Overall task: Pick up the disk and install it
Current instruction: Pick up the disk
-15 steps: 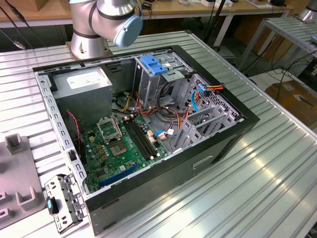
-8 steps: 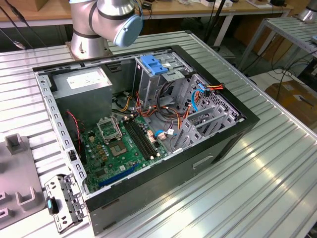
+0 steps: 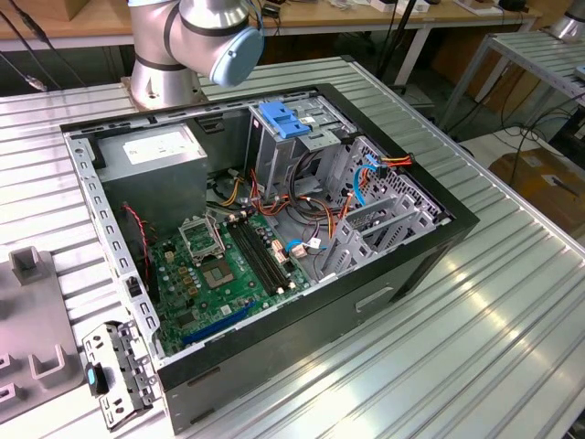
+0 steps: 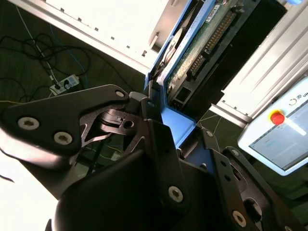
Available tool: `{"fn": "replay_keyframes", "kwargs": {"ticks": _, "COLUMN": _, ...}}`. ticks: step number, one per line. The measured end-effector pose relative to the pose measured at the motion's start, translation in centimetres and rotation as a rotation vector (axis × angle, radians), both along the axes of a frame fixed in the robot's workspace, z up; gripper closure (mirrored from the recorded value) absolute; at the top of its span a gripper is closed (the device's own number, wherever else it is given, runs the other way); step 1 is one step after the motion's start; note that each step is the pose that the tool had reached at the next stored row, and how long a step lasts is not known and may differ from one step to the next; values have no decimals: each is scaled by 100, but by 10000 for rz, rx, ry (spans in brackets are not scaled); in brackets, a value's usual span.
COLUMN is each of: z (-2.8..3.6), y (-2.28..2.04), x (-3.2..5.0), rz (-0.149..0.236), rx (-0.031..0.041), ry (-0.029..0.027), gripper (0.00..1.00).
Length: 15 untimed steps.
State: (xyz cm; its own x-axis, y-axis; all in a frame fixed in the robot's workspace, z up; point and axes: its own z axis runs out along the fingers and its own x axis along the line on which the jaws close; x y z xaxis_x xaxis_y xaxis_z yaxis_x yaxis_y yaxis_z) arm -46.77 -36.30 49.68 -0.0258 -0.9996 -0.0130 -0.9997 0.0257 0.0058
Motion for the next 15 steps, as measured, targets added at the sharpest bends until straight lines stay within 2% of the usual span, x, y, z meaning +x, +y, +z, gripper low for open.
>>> {"fn": "replay_keyframes", "kwargs": {"ticks": 11, "z": 0, "y": -1, "x": 154, "rz": 0, "rx": 0, "ry": 0, "gripper": 63}}
{"fn": "replay_keyframes", "kwargs": {"ticks": 14, "z": 0, "y": -6, "x": 433, "rz": 0, "rx": 0, "ry": 0, "gripper": 63}}
{"fn": "replay_keyframes", "kwargs": {"ticks": 15, "z": 0, "y": -7, "x": 466, "rz": 0, "rx": 0, "ry": 0, "gripper": 63}}
